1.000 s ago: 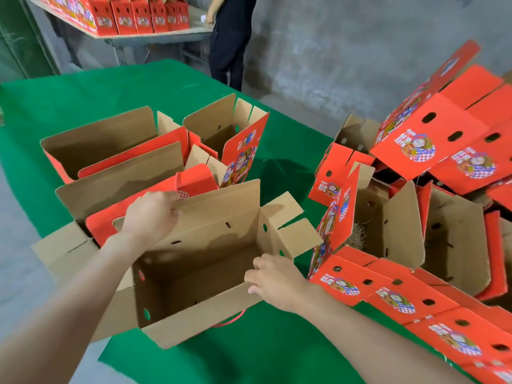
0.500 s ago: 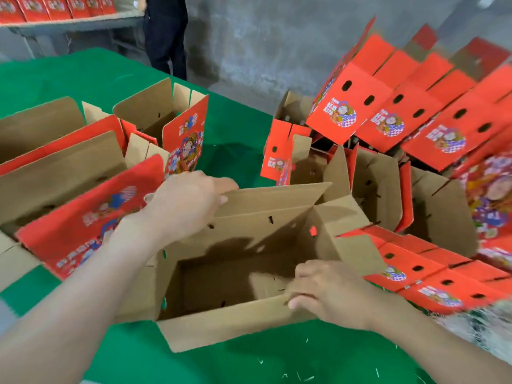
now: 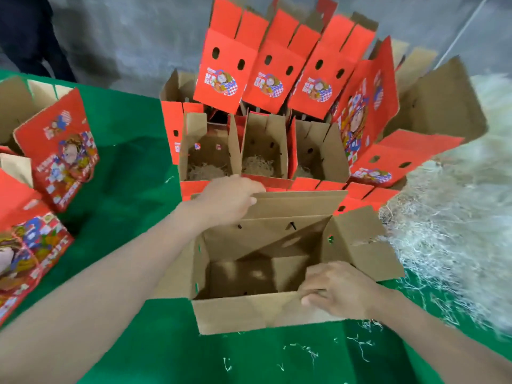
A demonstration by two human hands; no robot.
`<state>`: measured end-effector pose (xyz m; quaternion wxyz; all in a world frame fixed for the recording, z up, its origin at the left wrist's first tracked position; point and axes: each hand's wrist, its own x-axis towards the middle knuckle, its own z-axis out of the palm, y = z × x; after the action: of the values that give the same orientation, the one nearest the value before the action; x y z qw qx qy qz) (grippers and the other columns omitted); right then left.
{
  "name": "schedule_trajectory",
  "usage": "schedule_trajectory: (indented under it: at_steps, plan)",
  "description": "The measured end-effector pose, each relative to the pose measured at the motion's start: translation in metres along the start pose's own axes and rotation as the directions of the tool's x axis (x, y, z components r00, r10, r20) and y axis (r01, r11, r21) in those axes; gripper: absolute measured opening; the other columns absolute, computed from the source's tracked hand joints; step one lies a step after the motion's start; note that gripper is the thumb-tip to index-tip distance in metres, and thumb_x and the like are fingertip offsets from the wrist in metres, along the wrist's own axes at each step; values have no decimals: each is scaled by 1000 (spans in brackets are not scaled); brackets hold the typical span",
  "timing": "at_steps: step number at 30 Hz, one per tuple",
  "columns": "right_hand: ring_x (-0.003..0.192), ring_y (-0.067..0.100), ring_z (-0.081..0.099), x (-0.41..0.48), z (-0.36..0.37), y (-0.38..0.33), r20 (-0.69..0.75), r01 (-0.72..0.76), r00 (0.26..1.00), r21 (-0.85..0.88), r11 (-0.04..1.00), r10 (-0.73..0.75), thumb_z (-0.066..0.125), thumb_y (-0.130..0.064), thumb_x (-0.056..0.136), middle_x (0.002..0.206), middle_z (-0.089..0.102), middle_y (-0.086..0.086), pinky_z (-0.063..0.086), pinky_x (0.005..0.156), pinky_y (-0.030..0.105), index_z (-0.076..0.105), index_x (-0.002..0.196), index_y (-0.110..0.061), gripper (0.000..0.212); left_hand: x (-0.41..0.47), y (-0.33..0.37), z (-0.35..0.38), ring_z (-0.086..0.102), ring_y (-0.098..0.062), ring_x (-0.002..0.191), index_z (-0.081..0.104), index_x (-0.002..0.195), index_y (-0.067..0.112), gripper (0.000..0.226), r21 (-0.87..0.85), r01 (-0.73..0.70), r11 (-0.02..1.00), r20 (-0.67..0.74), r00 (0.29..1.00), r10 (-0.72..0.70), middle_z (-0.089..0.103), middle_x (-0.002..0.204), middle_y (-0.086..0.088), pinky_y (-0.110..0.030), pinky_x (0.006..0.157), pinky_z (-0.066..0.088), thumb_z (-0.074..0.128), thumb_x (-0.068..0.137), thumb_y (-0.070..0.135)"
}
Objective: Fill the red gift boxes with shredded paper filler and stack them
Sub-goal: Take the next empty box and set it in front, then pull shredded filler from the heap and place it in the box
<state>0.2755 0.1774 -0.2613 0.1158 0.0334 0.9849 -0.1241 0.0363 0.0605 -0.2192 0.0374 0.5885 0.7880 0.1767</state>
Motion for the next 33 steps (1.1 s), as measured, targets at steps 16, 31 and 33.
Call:
schedule_trajectory:
  at_steps: [16,31,33]
  plan:
    - [85,21,60,-95,67,108,-111,-254,966,-250,934,233,60,-26,86,86,66,-4,48,72,32,70,85,-21,11,83,54,123,60,-33,99,63,104,11,19,73,157,985,-49,987,-154,68,104,-14,-38,84,35,50,94,19]
    - [142,31,9,-79,70,185,-236,-298,937,-153,942,259,52,-31,86,149,28,13,3,115,45,56,124,-16,41,121,110,155,55,-32,95,64,95,11,27,186,247,951,-258,946,-195,67,95,-11,-41,83,32,45,96,31]
    - [143,28,-3,-77,67,194,-176,-309,945,-196,931,277,48,-23,89,155,13,8,2,115,43,47,132,-15,44,119,112,158,54,-33,100,63,98,12,27,203,366,908,-260,914,-310,65,99,-13,-41,85,30,44,96,30]
